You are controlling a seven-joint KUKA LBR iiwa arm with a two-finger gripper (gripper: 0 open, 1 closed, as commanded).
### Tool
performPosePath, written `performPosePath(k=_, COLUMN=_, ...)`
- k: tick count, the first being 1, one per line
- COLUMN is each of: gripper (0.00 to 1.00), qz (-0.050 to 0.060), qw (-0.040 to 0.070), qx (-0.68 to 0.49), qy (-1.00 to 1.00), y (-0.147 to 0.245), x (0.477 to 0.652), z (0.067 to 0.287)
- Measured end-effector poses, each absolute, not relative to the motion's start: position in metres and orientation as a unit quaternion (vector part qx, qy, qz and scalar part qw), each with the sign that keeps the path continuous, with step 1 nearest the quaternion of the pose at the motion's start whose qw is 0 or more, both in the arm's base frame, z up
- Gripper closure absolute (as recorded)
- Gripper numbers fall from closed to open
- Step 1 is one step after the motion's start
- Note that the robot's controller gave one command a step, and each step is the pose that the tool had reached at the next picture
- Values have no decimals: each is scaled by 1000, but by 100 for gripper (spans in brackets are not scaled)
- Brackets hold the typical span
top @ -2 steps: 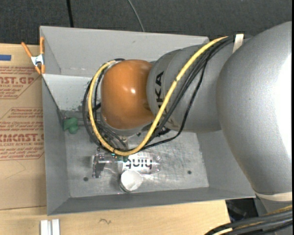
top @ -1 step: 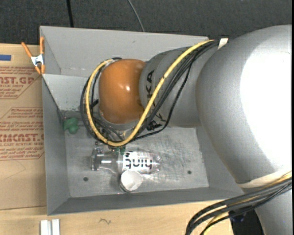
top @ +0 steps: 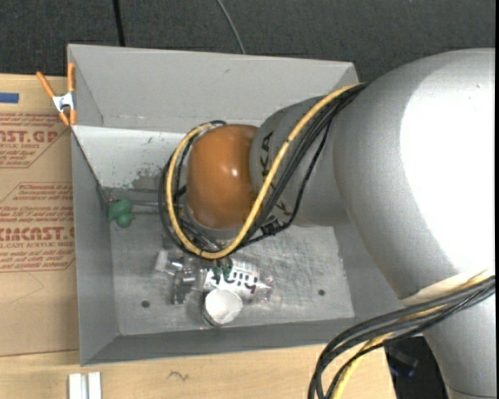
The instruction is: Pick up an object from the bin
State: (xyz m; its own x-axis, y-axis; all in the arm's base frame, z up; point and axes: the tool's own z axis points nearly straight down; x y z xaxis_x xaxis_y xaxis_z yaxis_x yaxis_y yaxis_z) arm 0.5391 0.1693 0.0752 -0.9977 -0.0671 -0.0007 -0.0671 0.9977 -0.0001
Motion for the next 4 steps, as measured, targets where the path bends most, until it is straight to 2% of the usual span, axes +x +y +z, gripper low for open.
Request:
performPosePath(k=1, gripper=100, qz=1, qw=0, qx=-92, qy=996, y=123, x=574, z=105)
performPosePath(k=2, gripper=100, qz=1, qw=0, qx=-92, qy=996, y=123, x=574, z=105)
performPosePath(k=3, gripper=100, qz=0, qw=-3, qx=-94, qy=996, y=102, x=552, z=147)
performPosePath(k=4, gripper=100, qz=0, qw=2, qx=-93, qy=996, y=107, x=569, z=173)
